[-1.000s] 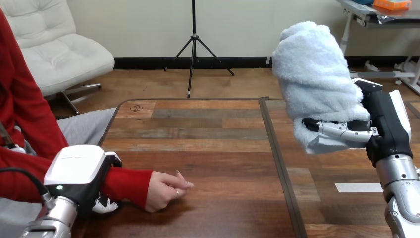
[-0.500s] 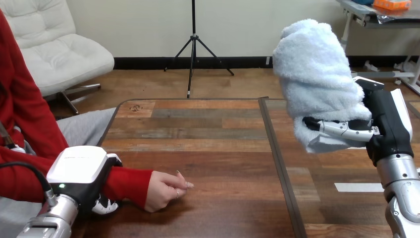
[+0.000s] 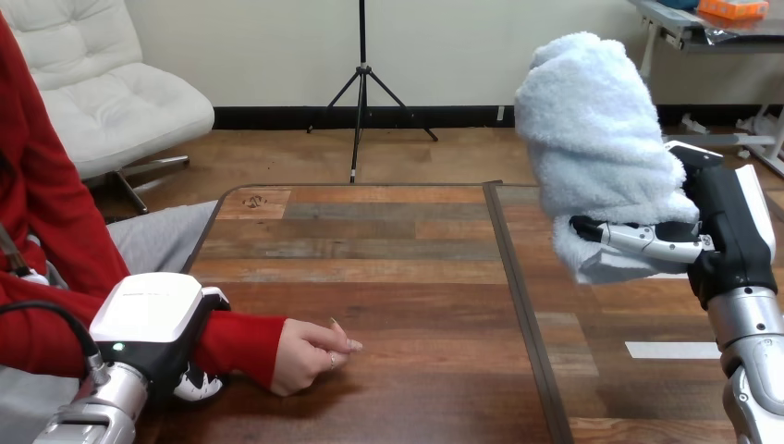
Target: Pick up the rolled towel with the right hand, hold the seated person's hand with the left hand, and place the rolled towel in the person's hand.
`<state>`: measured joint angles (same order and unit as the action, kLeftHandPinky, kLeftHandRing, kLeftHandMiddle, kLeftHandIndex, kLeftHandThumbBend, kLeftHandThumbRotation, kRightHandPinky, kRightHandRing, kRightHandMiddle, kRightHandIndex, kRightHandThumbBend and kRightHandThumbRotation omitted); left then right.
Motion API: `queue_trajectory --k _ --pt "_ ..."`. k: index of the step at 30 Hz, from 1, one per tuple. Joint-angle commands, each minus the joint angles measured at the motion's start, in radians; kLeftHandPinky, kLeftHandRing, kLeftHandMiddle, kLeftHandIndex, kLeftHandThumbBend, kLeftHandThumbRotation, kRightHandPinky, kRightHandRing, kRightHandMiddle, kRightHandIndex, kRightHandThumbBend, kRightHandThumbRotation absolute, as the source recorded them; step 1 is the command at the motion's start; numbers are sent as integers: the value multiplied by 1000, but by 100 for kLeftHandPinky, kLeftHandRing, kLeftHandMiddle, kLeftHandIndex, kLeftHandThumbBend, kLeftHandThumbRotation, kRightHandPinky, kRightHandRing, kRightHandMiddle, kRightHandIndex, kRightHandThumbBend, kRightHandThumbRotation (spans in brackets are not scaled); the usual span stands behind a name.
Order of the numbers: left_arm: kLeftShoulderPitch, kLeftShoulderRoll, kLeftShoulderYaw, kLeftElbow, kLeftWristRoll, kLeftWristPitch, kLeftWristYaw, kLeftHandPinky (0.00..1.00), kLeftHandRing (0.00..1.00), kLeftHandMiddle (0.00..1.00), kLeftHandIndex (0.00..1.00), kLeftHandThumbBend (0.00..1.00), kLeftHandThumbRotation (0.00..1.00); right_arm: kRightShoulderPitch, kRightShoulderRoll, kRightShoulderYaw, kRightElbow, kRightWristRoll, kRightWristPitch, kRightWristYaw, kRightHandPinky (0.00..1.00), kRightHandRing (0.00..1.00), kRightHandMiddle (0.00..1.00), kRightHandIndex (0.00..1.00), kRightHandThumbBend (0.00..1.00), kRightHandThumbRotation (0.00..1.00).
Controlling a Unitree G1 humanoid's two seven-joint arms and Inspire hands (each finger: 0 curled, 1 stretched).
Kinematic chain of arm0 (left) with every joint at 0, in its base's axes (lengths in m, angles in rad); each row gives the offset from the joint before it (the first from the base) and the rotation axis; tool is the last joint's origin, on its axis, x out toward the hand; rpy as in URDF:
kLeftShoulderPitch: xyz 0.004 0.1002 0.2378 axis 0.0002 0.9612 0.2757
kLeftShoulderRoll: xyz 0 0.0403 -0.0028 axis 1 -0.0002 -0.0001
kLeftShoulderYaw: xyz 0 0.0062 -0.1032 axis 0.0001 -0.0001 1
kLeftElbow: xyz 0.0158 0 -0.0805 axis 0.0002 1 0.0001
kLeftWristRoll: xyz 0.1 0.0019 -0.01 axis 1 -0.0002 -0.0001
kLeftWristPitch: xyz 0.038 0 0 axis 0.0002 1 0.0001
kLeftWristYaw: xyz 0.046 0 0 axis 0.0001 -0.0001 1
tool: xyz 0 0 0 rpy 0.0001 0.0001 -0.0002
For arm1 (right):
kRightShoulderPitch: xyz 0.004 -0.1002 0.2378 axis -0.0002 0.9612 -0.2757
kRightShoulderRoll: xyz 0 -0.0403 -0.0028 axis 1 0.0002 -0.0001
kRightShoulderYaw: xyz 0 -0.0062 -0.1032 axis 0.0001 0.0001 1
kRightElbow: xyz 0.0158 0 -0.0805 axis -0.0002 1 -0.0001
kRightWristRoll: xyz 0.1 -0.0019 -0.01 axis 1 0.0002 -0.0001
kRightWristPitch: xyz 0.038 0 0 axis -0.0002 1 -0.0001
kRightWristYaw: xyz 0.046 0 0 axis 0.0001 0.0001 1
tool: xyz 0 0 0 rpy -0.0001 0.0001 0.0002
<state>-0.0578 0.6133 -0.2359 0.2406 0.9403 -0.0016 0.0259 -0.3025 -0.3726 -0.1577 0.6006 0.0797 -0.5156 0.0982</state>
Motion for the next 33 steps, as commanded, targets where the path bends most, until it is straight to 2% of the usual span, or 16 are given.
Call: queue_trajectory --k 1,4,13,17,23,29,30,33 --pt "-39 3 -36 -1 2 -9 -16 75 74 73 70 92 17 -46 8 -23 -55 8 -28 -8 29 33 39 40 88 0" --pt "-40 -1 -36 -5 -1 -7 -24 74 74 73 70 92 17 -45 9 -23 -61 6 -17 -11 29 34 39 40 88 0" --pt "-43 -7 -39 7 -8 -28 2 70 71 71 68 92 14 -43 10 -23 -71 5 -3 -14 30 34 39 40 89 0" --pt "-42 -15 -37 15 -11 -42 36 68 69 69 66 92 11 -47 10 -24 -58 6 -20 -8 30 34 39 40 89 0" --pt "-41 -26 -39 25 -8 -48 93 58 64 64 57 89 5 -48 9 -23 -53 1 -27 -8 29 33 38 40 88 0" --pt "-40 -33 -42 40 -16 -69 152 43 49 51 44 83 1 -48 11 -23 -55 -9 -21 -16 29 33 39 40 89 0" --pt "-40 -35 -41 43 -19 -77 161 35 39 41 38 79 0 -48 14 -24 -54 -7 -20 -14 29 33 39 40 89 0" --pt "-41 -38 -38 47 -28 -93 173 31 35 37 36 76 0 -50 21 -26 -52 -2 -17 -9 29 34 39 40 89 0"
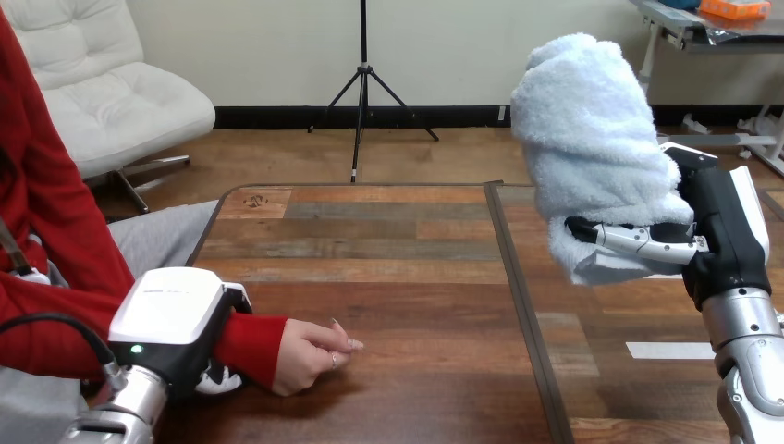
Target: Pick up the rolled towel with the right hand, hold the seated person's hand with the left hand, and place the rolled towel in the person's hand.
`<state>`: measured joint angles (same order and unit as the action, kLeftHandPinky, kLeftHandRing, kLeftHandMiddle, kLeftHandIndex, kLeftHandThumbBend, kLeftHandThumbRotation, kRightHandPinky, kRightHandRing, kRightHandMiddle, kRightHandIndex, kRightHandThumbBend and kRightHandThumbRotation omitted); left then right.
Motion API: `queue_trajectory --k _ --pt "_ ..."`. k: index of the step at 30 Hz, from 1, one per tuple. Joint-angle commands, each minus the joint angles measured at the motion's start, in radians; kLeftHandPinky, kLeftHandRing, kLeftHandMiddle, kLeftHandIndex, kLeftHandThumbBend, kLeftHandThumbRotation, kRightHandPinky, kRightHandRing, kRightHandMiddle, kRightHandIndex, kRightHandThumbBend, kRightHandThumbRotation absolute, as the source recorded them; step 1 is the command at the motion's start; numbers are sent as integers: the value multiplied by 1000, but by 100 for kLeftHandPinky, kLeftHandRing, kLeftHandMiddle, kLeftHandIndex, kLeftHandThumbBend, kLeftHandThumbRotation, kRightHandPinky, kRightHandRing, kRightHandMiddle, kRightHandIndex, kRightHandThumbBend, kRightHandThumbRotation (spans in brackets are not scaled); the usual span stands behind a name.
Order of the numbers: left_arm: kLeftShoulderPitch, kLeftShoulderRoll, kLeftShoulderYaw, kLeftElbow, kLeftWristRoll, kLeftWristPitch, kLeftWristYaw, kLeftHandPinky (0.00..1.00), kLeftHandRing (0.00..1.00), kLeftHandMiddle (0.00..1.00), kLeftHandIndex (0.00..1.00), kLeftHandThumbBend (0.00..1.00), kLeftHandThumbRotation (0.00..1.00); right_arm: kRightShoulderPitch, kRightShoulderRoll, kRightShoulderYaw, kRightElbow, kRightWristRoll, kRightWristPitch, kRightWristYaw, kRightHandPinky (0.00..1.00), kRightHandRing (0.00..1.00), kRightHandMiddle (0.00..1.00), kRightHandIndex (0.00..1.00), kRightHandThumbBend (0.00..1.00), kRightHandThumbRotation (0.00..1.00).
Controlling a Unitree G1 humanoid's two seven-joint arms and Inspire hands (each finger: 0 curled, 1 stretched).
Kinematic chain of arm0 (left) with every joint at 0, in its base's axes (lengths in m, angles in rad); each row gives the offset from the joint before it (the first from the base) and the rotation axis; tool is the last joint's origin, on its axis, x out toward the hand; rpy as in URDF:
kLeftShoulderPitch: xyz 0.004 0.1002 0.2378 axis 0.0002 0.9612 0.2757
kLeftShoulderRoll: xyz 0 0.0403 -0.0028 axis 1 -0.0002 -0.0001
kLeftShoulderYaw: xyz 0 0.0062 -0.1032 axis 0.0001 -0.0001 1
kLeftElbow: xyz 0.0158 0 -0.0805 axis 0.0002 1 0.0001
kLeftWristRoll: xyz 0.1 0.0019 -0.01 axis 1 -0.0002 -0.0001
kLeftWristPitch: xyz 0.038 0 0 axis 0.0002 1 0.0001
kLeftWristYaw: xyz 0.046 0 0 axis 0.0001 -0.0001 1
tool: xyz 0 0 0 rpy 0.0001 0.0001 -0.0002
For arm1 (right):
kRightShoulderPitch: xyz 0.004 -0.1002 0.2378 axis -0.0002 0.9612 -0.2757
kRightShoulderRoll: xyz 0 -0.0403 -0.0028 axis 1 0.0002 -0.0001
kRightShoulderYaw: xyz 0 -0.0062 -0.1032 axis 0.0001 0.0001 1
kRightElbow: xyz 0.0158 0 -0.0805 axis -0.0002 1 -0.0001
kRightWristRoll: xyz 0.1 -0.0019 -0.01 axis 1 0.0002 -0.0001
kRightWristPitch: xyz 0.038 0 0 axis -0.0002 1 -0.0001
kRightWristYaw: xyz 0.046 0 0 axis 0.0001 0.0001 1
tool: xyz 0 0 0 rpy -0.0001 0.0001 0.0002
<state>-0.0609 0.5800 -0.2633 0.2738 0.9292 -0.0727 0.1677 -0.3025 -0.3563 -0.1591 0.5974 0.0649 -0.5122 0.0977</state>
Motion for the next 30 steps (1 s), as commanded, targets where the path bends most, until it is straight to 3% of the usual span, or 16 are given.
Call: queue_trajectory --k 1,13,30 --pt "-39 -5 -10 15 -19 -23 31 30 34 37 36 76 0 -50 5 -24 -48 13 -20 -9 29 34 39 40 89 0" --pt "-42 -7 -3 26 -50 -55 48 23 29 34 35 73 0 -50 10 -18 -55 1 2 -22 30 34 38 40 89 0" --pt "-46 2 1 27 -77 -69 41 23 31 36 37 75 0 -51 23 -12 -51 -17 20 -37 31 35 39 41 89 0"
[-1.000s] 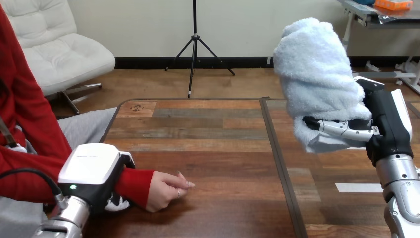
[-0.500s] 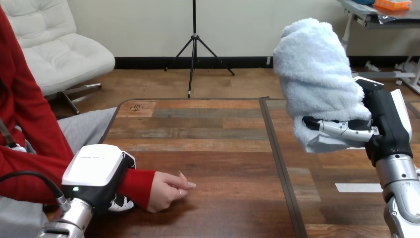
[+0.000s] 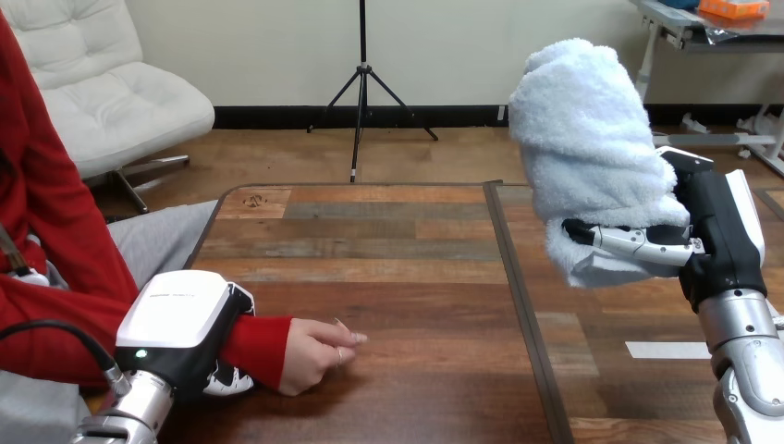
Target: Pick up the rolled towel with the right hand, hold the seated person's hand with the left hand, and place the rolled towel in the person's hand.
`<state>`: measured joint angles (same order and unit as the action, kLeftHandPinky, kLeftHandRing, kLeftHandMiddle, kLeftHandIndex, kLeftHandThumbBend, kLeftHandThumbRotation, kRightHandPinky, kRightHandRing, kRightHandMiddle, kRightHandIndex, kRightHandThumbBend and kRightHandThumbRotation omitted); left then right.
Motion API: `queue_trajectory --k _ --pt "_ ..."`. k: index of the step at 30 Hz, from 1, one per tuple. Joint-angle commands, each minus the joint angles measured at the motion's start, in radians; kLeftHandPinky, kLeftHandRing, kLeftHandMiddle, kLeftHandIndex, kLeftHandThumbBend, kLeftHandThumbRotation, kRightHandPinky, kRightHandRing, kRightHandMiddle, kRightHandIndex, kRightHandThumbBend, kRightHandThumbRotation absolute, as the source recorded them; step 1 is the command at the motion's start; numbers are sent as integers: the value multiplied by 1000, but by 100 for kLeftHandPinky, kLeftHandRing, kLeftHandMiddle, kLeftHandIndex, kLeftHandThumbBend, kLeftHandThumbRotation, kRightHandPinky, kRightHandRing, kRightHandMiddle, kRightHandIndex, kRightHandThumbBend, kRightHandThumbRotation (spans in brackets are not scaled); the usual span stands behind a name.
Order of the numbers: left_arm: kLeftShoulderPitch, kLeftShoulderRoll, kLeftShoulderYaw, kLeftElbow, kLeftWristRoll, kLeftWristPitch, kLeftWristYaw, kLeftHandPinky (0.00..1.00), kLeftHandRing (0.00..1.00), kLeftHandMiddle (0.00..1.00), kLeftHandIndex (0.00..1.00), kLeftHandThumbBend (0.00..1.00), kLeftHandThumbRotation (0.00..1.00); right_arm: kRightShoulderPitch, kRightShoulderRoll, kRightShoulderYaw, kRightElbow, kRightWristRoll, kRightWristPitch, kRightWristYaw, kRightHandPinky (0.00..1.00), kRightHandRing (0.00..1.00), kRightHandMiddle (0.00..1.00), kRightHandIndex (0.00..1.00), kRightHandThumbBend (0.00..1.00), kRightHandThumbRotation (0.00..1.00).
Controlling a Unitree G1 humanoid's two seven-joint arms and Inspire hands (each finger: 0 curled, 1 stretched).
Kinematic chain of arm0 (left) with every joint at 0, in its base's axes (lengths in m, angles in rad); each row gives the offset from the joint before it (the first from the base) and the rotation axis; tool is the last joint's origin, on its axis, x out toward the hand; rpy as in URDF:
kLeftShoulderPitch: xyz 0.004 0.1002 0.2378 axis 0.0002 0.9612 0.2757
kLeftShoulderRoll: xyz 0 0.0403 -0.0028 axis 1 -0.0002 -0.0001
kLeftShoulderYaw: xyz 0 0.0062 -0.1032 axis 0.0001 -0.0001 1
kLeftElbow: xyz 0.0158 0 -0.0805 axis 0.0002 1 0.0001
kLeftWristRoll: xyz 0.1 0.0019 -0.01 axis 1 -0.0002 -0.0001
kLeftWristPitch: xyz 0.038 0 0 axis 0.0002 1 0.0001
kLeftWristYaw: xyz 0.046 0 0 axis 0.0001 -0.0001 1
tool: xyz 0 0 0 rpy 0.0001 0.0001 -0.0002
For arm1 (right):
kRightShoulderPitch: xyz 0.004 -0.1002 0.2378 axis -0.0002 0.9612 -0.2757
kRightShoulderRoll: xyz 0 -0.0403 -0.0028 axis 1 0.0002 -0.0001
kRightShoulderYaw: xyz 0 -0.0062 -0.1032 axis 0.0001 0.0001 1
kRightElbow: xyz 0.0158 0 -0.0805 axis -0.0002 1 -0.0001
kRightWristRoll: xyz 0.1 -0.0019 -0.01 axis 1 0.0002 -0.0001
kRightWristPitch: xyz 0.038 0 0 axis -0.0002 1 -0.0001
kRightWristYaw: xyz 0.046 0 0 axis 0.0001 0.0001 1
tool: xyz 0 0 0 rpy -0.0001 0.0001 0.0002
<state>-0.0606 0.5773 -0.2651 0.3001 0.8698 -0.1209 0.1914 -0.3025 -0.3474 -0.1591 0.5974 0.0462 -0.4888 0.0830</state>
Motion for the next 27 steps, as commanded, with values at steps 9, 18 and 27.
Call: queue_trajectory --k 9,18,27 --pt "-45 8 10 -1 -46 -34 5 24 31 36 36 76 0 -47 19 -10 -65 -6 14 -29 32 36 39 40 89 0" --pt "-44 15 14 -7 -65 -42 7 24 31 35 36 76 0 -43 22 -5 -75 -10 23 -22 31 35 39 41 88 0" --pt "-41 19 23 -27 -72 -46 20 25 31 36 36 75 0 -39 36 4 -84 -14 32 -15 31 35 39 41 86 0"
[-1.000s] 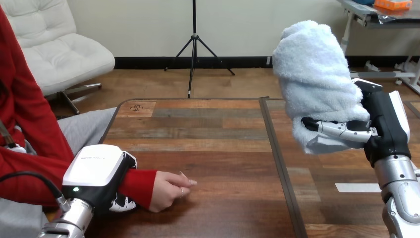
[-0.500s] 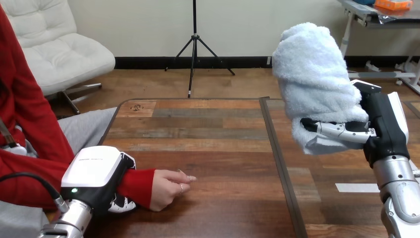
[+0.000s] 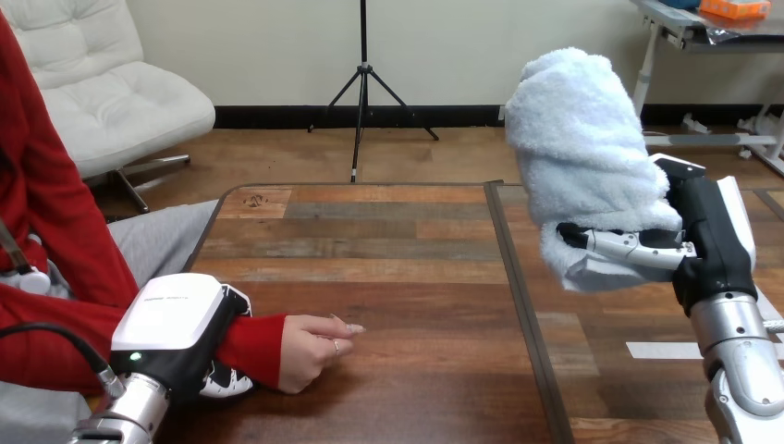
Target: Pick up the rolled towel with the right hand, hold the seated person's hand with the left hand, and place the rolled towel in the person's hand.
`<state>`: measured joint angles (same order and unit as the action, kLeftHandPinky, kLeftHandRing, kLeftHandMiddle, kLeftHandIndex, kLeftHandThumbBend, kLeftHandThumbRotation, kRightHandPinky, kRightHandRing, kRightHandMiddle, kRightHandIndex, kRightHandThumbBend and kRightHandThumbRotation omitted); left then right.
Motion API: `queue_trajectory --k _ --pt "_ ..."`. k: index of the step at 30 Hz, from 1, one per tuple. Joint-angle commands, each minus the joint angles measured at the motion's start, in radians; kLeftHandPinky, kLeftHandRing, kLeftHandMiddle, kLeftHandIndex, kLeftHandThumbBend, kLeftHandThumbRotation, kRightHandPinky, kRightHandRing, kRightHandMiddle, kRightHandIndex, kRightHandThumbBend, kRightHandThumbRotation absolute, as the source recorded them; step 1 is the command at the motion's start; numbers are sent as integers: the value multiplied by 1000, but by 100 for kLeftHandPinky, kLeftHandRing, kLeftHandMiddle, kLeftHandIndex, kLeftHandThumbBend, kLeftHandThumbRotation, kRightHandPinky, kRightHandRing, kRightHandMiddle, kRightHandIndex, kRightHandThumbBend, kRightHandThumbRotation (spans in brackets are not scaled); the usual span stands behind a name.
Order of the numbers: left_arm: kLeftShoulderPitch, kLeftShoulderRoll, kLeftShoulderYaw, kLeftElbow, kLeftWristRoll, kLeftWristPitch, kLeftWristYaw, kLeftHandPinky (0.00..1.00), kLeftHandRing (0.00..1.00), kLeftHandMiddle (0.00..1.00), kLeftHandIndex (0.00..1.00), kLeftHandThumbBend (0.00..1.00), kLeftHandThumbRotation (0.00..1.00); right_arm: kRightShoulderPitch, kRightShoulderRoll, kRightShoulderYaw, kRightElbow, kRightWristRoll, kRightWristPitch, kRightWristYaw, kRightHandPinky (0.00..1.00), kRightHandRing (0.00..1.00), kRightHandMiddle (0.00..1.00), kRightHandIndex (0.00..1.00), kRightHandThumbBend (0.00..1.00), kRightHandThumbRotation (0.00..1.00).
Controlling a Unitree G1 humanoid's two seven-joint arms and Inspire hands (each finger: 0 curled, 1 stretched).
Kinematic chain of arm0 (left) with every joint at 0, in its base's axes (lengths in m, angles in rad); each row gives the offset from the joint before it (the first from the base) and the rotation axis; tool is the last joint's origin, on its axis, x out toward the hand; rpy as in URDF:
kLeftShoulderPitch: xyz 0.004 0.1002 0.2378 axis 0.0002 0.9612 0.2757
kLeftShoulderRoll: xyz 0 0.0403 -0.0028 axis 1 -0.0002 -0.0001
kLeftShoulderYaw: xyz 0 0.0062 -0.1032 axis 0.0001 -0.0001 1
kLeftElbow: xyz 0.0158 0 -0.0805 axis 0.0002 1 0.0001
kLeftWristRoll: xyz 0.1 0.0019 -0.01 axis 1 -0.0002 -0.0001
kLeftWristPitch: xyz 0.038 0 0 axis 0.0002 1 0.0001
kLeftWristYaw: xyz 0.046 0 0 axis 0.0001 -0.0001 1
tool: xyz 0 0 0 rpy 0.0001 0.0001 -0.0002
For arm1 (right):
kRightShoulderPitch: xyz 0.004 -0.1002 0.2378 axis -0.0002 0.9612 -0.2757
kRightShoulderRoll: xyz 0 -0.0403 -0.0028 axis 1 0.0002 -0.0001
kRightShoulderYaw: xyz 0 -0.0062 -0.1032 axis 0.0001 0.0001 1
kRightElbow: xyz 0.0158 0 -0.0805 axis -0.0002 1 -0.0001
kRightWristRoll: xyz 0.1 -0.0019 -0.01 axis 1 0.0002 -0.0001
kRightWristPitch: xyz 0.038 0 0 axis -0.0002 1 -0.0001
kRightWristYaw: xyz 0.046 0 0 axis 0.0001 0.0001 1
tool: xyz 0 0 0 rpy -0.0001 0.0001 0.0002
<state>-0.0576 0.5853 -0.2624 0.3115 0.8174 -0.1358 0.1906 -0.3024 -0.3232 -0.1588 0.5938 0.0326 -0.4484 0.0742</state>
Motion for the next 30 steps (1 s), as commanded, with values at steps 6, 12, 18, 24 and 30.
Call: queue_trajectory --k 6,12,18,24,30 --pt "-38 10 37 -68 -39 -30 20 25 31 36 37 75 0 -37 29 10 -78 -5 -10 -5 30 35 39 41 85 0" --pt "-39 16 53 -87 -56 -58 46 25 30 35 36 76 0 -39 49 18 -70 -12 -10 -8 30 35 39 41 84 0" --pt "-44 15 76 -95 -76 -91 65 25 29 34 35 77 0 -44 74 25 -55 -6 -16 -4 30 34 39 41 84 0" --pt "-52 16 97 -113 -94 -104 62 25 29 34 35 75 0 -46 91 42 -50 -31 -21 -18 30 35 40 41 84 0" --pt "-63 17 117 -122 -103 -132 84 25 29 35 35 75 0 -47 112 57 -57 -65 -15 -42 32 37 41 41 84 0"
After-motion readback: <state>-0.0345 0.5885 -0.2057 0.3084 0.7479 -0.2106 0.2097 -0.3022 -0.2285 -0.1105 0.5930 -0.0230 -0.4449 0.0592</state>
